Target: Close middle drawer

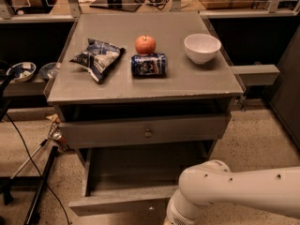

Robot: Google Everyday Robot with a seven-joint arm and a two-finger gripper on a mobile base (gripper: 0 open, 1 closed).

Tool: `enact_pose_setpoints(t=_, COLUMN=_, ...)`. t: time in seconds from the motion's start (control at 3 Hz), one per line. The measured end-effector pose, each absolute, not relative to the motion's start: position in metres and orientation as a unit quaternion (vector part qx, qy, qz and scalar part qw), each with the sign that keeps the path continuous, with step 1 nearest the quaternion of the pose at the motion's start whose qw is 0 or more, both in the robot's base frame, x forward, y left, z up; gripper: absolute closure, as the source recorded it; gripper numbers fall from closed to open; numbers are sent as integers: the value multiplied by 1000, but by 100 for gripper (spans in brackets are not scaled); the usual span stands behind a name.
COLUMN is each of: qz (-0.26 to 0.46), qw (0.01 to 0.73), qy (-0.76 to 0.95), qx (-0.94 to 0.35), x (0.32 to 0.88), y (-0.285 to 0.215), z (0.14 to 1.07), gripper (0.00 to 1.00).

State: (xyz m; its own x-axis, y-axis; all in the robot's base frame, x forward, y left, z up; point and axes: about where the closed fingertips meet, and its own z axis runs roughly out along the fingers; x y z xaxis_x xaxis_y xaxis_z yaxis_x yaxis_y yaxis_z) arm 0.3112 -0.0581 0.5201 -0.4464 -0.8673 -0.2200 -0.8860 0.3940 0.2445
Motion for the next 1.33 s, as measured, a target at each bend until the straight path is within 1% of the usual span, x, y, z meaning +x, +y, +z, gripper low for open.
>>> enact_pose_setpoints(t=0.33, qz=167, qw=17, qy=847, qx=-504, x=318, y=-65, z=492, gripper=100)
enact_pose_setpoints(t=0.67, qz=160, qw=-9, qy=868, qx=-470, x=336, y=-88, z=431, gripper=100)
enact_pose_setpoints(t=1.33, qz=166, qw=-7, qy=871, qx=-463, x=346, y=-78, z=418, gripper=100)
